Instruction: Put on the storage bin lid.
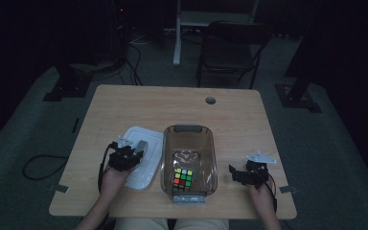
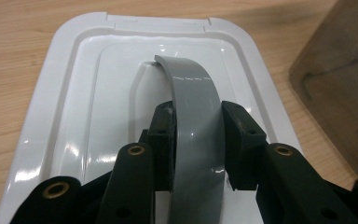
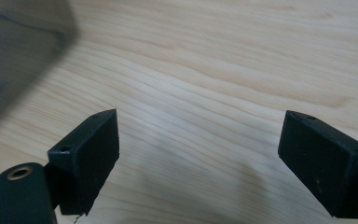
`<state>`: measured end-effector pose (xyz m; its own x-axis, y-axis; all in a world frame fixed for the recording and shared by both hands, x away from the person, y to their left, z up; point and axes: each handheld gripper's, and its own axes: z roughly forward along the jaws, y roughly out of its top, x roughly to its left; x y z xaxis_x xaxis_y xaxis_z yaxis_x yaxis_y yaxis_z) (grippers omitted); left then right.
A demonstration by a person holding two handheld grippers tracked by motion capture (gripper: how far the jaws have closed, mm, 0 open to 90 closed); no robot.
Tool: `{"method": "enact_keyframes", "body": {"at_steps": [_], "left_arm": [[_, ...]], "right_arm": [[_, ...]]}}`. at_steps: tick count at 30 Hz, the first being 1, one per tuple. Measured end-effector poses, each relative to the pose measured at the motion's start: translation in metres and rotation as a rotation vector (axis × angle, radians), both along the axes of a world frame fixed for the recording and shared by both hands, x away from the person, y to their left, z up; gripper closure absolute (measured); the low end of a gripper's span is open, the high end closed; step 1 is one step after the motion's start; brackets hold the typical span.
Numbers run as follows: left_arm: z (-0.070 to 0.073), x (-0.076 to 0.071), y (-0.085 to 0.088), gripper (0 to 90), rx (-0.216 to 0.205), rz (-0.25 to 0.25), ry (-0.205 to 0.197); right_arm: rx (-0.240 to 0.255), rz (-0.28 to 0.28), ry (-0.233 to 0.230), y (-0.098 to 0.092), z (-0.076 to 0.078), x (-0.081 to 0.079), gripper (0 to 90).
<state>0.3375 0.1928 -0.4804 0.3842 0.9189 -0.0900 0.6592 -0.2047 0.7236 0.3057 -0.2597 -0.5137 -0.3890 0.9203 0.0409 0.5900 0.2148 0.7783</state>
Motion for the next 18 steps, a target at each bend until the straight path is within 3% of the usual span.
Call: {"method": "enact_keyframes", "body": {"at_steps": [3, 7, 18], "left_arm": [[0.005, 0.0, 0.008, 68.6, -0.007, 0.015, -0.007], [0.008, -0.001, 0.016, 68.6, -0.014, 0.019, -0.006], [0.024, -0.006, 0.03, 68.7, -0.041, 0.024, -0.012]], "right_arm": [[0.011, 0.044, -0.006, 0.01, 0.002, -0.003, 12.1], [-0.011, 0.109, -0.005, 0.025, 0.001, -0.007, 12.0], [-0.002, 0.214, -0.002, 0.054, 0.0, -0.017, 12.0]]}}
